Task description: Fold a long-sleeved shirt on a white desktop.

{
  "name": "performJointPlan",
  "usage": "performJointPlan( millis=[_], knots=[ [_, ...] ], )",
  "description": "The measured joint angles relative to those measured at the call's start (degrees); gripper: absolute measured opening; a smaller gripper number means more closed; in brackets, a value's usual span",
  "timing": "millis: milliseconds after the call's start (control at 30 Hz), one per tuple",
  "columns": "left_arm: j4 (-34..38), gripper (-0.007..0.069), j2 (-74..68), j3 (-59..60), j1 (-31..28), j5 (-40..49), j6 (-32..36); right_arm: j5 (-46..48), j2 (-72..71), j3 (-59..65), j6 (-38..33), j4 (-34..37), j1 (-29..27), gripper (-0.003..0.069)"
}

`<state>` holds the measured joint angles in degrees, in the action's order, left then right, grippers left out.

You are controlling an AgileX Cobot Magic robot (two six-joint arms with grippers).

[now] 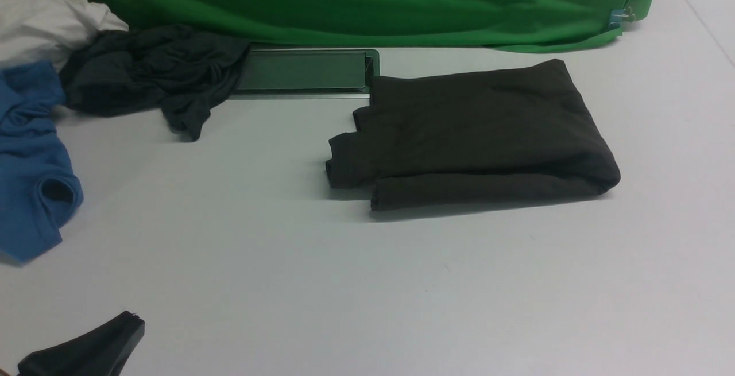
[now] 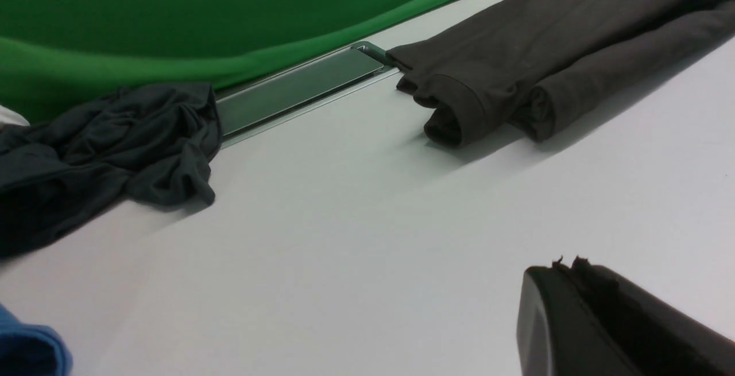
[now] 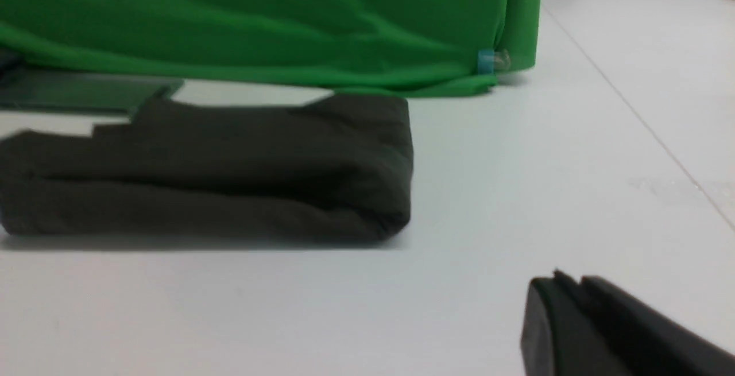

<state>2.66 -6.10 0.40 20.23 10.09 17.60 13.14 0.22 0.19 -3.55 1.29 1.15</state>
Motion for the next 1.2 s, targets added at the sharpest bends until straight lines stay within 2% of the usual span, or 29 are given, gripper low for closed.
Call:
performJointPlan(
  millis=[133,333,700,1100,1200],
  knots=[
    [-0.04,0.0017,0.00,0.00,0.00,0.00,0.00,-1.82,-0.22,0.28,-0.09,-0.11,-0.26,0.0017],
    [-0.12,0.0017,0.00,0.00,0.00,0.00,0.00,1.02,-0.30,0.31,3.55,0.15,-0.26,0.0017],
    [-0.21,0.0017,0.00,0.00,0.00,0.00,0.50,1.03,-0.30,0.31,4.44,0.16,-0.26,0.0022],
    [-1.61,0.0017,0.00,0.00,0.00,-0.06,0.73,1.18,-0.30,0.31,4.44,0.21,-0.26,0.0064],
    [-1.71,0.0017,0.51,0.00,-1.05,-2.63,0.73,1.18,-0.30,0.31,4.44,0.21,-0.26,0.0077]
  ],
)
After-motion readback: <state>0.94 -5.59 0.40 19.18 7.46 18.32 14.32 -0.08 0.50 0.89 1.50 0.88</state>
